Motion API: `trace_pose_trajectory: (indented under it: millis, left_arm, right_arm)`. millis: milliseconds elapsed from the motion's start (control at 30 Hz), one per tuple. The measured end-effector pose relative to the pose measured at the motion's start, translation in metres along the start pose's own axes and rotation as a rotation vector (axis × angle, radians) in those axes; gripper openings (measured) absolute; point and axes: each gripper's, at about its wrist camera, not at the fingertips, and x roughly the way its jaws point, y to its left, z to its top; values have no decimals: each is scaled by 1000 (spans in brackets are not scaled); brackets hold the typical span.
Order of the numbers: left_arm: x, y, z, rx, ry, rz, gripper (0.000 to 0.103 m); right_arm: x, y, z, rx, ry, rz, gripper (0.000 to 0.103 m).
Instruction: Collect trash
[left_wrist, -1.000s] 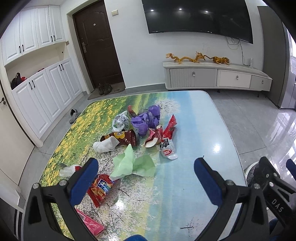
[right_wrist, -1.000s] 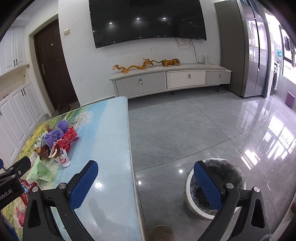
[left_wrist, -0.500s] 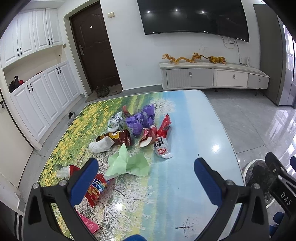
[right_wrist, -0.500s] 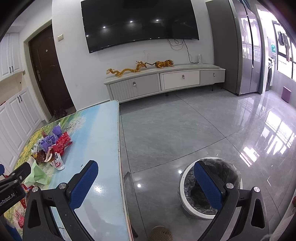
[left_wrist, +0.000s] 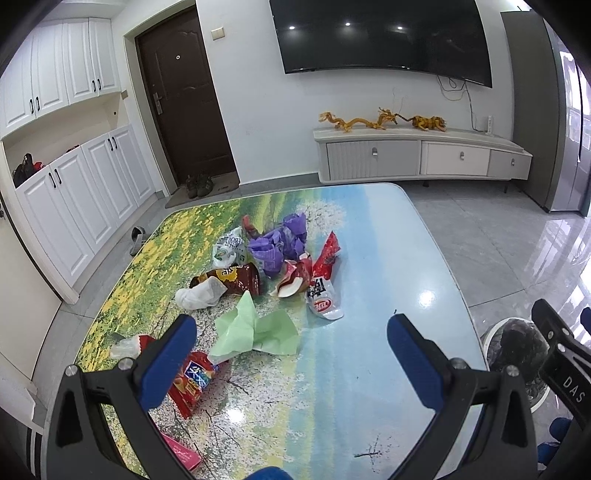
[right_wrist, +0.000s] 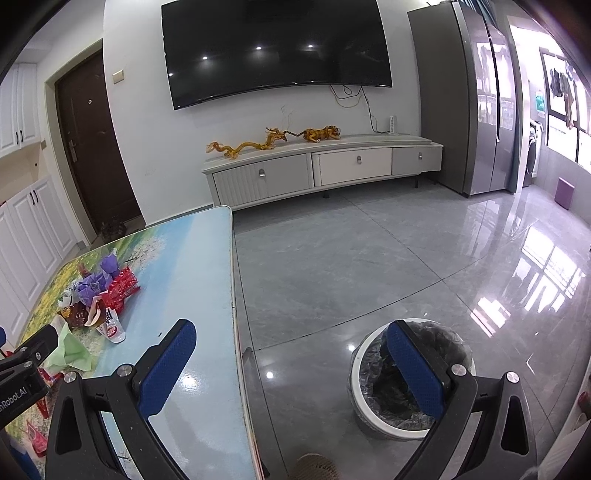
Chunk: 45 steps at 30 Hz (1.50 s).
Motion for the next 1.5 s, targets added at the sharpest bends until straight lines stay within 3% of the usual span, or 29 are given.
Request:
trace_pose_trajectory:
  millis: [400,800,1000,1233,1333,1500]
  left_arm:
    - [-2,16,3,-29,-6,-38,103]
    - [-5,19,-5,-8,19,-140,103]
    - [-17,1,-17,56,1,-212,103]
    - [-33,-8,-28,111,-40,-275,103]
    - [-32,2,-33,101,-37,-286,103]
    - [-36,42,-50,73,-76,-234,103]
  right_arm:
    - [-7,5,1,7,-14,-5,103]
    - [-10,15,-2,-40,4,-17,103]
    - [-24,3,6,-9,-52,-54,103]
    - [-26,-10,11,19,-46,-99,103]
    - [-28,-6,10,10,-35,-93,103]
    - [-26,15,4,-46,-6,-33,103]
